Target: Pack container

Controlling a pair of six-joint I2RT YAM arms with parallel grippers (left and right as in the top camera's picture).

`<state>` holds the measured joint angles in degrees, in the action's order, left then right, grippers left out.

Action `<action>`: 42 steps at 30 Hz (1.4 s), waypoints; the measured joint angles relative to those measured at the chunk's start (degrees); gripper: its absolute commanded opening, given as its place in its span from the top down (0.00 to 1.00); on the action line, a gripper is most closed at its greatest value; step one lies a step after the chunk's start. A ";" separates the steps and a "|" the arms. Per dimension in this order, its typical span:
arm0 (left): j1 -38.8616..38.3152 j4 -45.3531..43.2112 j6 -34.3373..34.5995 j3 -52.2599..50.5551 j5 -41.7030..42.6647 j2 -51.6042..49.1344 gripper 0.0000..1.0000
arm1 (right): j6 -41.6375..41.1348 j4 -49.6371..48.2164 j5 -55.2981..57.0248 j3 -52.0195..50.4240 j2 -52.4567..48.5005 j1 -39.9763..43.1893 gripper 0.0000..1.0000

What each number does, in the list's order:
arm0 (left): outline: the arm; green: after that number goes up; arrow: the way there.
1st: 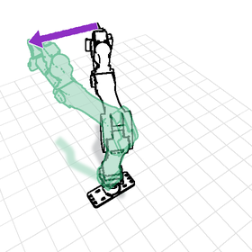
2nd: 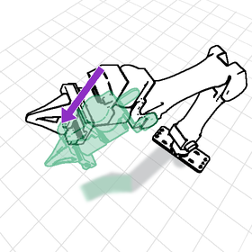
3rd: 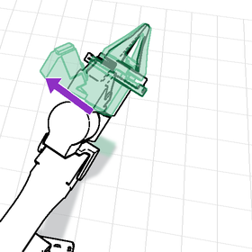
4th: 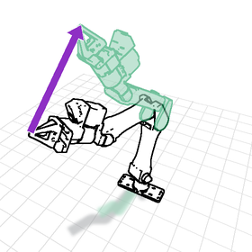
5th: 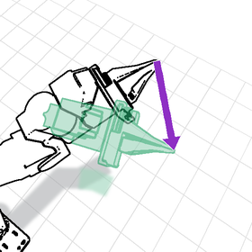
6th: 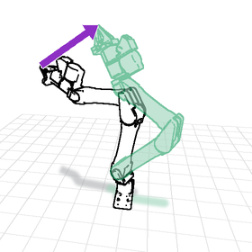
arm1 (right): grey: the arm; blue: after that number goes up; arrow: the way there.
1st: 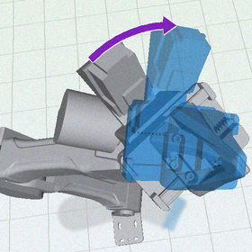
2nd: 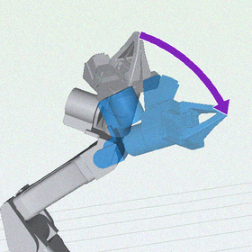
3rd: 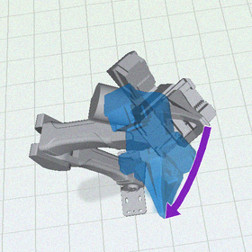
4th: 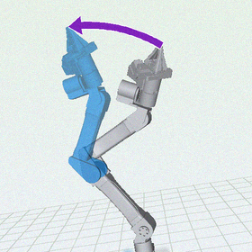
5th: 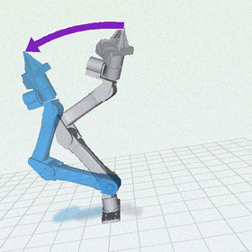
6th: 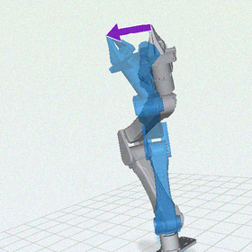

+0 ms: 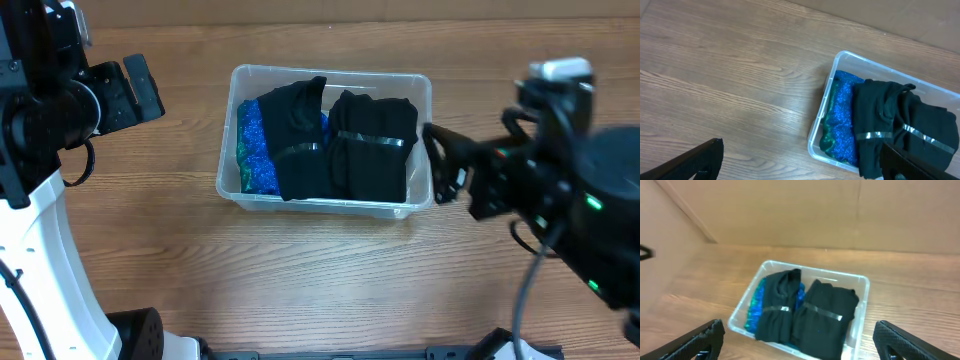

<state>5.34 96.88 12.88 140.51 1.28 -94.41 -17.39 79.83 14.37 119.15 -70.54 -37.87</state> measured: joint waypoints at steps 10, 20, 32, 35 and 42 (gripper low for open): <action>0.00 0.00 0.00 0.00 0.00 0.00 0.00 | -0.20 8.15 3.28 -0.90 3.89 0.00 0.00; 0.00 0.00 -0.02 0.00 0.00 0.00 0.00 | 7.74 -11.63 6.56 -9.94 16.13 9.66 0.00; 0.00 0.00 -0.02 0.00 -0.02 0.00 0.00 | 15.98 -32.44 -13.75 -56.22 35.76 24.09 0.00; 0.00 0.02 0.00 0.00 0.02 0.00 0.00 | 13.62 -36.30 -15.52 -66.79 41.09 25.14 0.00; 0.00 0.00 0.00 0.00 0.00 0.00 0.00 | 10.82 -42.49 -17.38 -85.00 52.39 25.86 0.00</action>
<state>5.34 96.88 12.88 140.51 1.28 -94.41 -6.57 37.34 -3.01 34.15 -18.15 -12.01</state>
